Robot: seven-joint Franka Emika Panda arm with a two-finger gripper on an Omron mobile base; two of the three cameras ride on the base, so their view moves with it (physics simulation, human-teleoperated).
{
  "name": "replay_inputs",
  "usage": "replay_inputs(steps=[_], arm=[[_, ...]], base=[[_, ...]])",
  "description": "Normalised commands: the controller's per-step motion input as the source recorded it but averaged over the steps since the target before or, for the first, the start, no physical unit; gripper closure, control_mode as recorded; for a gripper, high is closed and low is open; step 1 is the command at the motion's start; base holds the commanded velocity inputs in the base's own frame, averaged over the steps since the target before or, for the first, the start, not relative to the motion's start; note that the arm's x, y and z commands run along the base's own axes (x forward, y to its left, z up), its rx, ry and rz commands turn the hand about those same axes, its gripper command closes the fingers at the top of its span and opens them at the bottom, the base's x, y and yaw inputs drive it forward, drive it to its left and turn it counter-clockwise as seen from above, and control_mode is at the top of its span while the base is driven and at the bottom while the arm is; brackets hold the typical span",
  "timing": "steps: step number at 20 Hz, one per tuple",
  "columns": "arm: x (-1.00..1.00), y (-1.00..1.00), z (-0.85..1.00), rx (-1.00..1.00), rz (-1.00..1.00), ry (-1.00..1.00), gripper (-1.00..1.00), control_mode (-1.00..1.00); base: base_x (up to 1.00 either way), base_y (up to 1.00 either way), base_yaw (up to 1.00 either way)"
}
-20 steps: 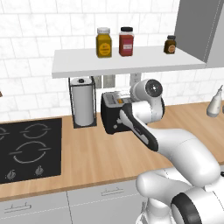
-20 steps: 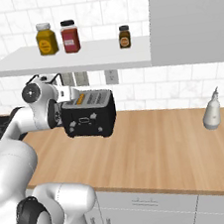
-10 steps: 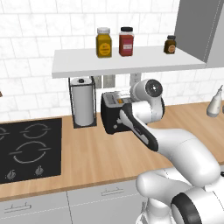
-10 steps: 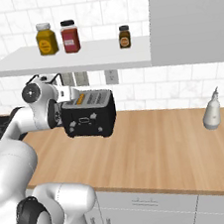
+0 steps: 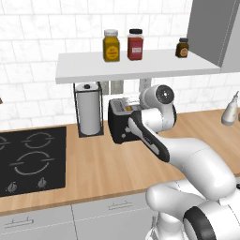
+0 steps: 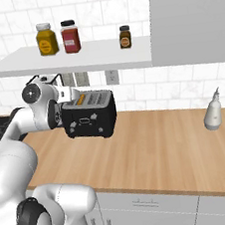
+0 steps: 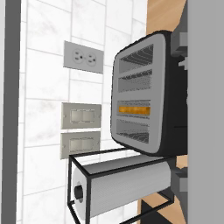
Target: Start the toaster. Once the lever pops up, take the bread to the plate on the dining counter.
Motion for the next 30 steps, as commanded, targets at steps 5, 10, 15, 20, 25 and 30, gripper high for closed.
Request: replay_inputs(steps=[5,10,15,20,25,30], arm=[[-0.01,0.0,0.0,0.0,0.0,0.0,-1.0,-1.0],[0.0,0.0,0.0,0.0,0.0,0.0,-1.0,-1.0],[0.0,0.0,0.0,0.0,0.0,0.0,-1.0,-1.0],[0.0,-0.12,0.0,0.0,0.0,0.0,-1.0,-1.0],[0.0,-0.22,0.0,0.03,0.0,0.07,-1.0,-1.0],[0.0,-0.11,0.0,0.01,0.0,0.11,-1.0,-1.0]], base=[[0.0,0.0,0.0],[0.0,0.0,0.0],[0.0,0.0,0.0],[0.0,0.0,0.0],[0.0,0.0,0.0],[0.0,0.0,0.0]])
